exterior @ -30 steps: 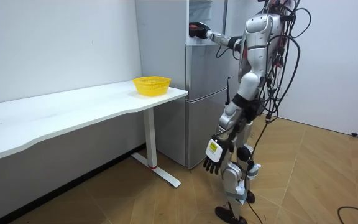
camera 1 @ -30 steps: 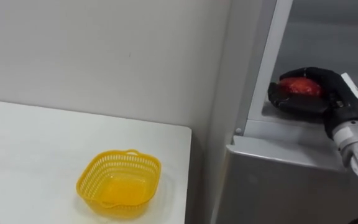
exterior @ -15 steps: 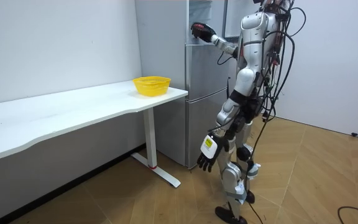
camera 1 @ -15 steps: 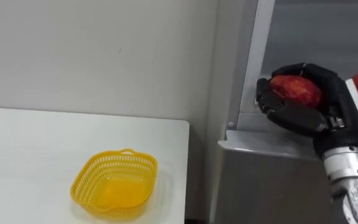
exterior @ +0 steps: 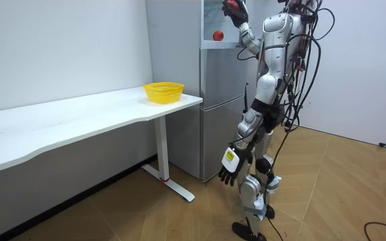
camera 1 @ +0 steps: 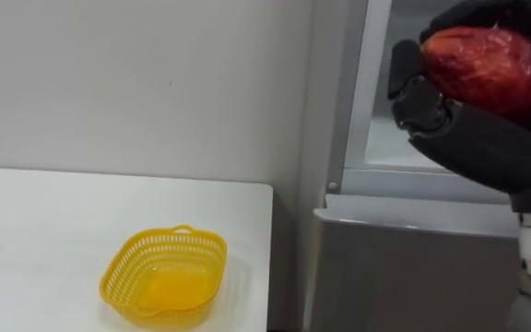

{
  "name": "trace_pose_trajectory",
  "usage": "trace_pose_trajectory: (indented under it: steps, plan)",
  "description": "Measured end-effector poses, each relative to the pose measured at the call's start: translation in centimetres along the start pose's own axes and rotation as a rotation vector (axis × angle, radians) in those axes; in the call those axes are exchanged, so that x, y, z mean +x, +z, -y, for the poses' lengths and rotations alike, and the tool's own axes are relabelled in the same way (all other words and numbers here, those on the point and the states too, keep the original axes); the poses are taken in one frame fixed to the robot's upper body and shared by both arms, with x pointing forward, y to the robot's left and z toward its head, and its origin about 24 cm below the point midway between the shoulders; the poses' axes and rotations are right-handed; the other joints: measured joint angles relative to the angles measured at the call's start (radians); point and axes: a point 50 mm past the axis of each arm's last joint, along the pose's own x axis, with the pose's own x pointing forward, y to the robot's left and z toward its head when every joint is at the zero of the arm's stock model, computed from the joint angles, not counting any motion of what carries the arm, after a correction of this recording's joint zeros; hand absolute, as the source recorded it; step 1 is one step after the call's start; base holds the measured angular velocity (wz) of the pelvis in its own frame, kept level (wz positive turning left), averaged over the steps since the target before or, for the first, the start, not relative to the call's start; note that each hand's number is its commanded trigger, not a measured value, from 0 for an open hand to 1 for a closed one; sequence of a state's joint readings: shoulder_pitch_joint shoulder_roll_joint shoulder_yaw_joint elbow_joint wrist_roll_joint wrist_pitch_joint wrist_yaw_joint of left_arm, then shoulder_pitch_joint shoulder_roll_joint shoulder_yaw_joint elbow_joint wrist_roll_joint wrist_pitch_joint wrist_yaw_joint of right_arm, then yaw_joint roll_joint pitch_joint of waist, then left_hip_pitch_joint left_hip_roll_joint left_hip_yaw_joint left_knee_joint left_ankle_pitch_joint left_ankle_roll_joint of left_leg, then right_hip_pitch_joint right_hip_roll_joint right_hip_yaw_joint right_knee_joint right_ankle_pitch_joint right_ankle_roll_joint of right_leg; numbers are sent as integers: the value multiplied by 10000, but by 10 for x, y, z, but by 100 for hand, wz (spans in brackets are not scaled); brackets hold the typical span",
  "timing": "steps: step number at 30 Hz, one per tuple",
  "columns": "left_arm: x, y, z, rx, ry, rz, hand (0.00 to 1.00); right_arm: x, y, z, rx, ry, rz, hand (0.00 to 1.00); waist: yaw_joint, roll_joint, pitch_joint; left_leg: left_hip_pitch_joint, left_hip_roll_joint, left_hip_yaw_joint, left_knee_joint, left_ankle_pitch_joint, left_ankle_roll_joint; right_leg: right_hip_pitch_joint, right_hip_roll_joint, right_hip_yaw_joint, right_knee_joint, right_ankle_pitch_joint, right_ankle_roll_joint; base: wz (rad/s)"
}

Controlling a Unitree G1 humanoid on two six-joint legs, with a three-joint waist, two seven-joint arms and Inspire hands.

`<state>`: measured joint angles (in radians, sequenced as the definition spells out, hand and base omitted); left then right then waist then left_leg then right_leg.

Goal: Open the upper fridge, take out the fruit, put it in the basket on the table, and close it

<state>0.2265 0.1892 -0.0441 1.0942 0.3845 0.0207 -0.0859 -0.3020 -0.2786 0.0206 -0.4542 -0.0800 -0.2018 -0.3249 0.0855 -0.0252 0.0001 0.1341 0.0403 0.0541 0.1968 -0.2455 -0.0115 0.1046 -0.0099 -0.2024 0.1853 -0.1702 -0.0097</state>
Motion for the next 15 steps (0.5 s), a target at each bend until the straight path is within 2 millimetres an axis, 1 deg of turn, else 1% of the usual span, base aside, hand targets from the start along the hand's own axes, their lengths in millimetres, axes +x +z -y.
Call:
trace_pose_trajectory:
  steps: [5, 8, 9, 10, 11, 12, 13, 14, 15]
  plan:
    - [1, 6, 0, 127, -76, 145, 0, -1, 6, -8, -397, 447, 509, 100, 71, -22, -13, -29, -2, 4, -56, 0, 0, -64, 14, 21, -4, -1, 2, -1]
    - [2, 8, 0, 352, -155, 126, 0, -5, 6, -21, -263, 1043, 476, 100, 117, -23, -8, -7, 5, 5, -75, 3, 1, -76, 19, 37, 10, -1, 2, -2]
    - [3, 9, -1, 474, -184, 122, 0, -7, 7, -27, -302, 1346, 507, 100, 181, -35, 11, 1, 6, 11, -74, 5, 1, -78, 17, 41, 15, -1, 2, -3]
    - [3, 13, -2, 564, -182, 173, 0, -9, 7, -32, -284, 1653, 520, 100, 317, -74, 34, 24, 8, 20, -75, 11, 0, -81, 18, 55, 18, -1, 2, 0]
    - [4, 14, -3, 573, -167, 204, 0, -10, 7, -34, -254, 1800, 509, 100, 352, -115, 58, 50, 9, 20, -73, 14, 1, -79, 18, 54, 20, -1, 2, 0]
    - [4, 16, -4, 584, -158, 208, 0, -12, 7, -38, -175, 2074, 455, 100, 450, -194, 102, 78, 12, 12, -76, 15, 0, -63, 20, 53, 21, -2, 2, 0]
    - [4, 17, -5, 601, -127, 237, 0, -14, 5, -43, -142, 2386, 361, 100, 604, -282, 110, 76, 12, 0, -78, 15, 0, -63, 20, 52, 21, -2, 2, 0]
    - [4, 16, -5, 611, -114, 220, 0, -15, 4, -45, -166, 2549, 301, 100, 629, -325, 107, 73, 11, -3, -79, 15, 0, -62, 18, 49, 20, -2, 2, 0]
    - [4, 16, -7, 626, -83, 200, 0, -17, 1, -50, -273, 2886, 156, 100, 660, -419, 80, 63, 6, -3, -79, 15, 1, -67, 12, 39, 23, -2, 2, 3]
